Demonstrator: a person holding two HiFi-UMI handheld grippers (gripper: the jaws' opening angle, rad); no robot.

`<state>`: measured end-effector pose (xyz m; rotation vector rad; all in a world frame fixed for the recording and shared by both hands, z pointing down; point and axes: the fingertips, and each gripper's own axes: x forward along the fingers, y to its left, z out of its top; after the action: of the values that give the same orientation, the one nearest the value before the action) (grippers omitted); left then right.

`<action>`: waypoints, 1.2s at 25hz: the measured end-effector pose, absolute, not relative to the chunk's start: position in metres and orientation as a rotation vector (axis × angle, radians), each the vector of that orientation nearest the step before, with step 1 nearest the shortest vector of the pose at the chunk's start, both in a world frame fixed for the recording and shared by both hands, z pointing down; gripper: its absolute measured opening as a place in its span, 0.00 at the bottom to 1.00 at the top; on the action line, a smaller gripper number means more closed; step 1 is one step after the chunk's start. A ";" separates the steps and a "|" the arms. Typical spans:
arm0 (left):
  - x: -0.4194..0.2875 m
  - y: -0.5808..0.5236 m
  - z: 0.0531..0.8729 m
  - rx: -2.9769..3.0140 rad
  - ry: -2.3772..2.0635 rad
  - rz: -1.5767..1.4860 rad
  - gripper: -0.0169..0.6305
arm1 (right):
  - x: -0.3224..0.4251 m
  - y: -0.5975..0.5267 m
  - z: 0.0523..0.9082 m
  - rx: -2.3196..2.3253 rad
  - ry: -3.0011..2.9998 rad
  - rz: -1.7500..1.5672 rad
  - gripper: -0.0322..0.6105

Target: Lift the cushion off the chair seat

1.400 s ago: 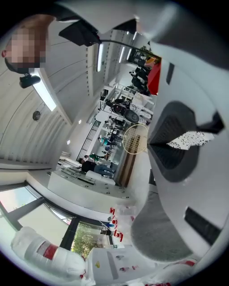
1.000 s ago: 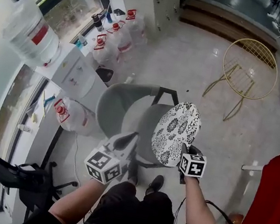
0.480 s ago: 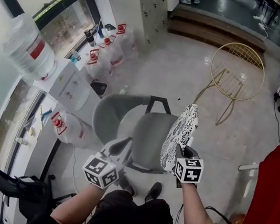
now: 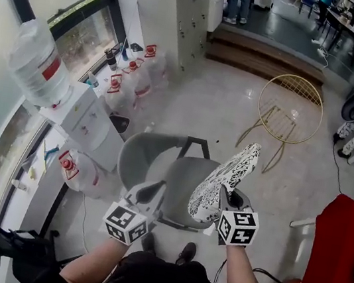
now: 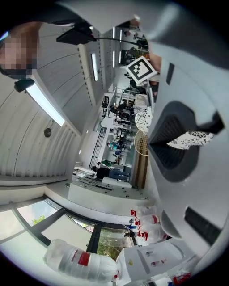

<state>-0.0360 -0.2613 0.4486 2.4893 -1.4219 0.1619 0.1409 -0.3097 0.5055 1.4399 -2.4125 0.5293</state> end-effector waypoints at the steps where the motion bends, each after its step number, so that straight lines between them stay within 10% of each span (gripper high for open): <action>1: -0.039 -0.261 0.445 2.495 -1.426 0.158 0.04 | 0.138 -0.308 0.497 1.454 -2.419 0.508 0.10; 30: -0.102 -0.268 0.368 2.661 -1.417 -0.011 0.04 | 0.053 -0.266 0.356 1.570 -2.609 0.125 0.10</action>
<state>-0.1020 -0.2683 0.3675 2.6607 -1.4171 -0.0114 0.0532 -0.2665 0.3563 1.5702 -2.6089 0.1253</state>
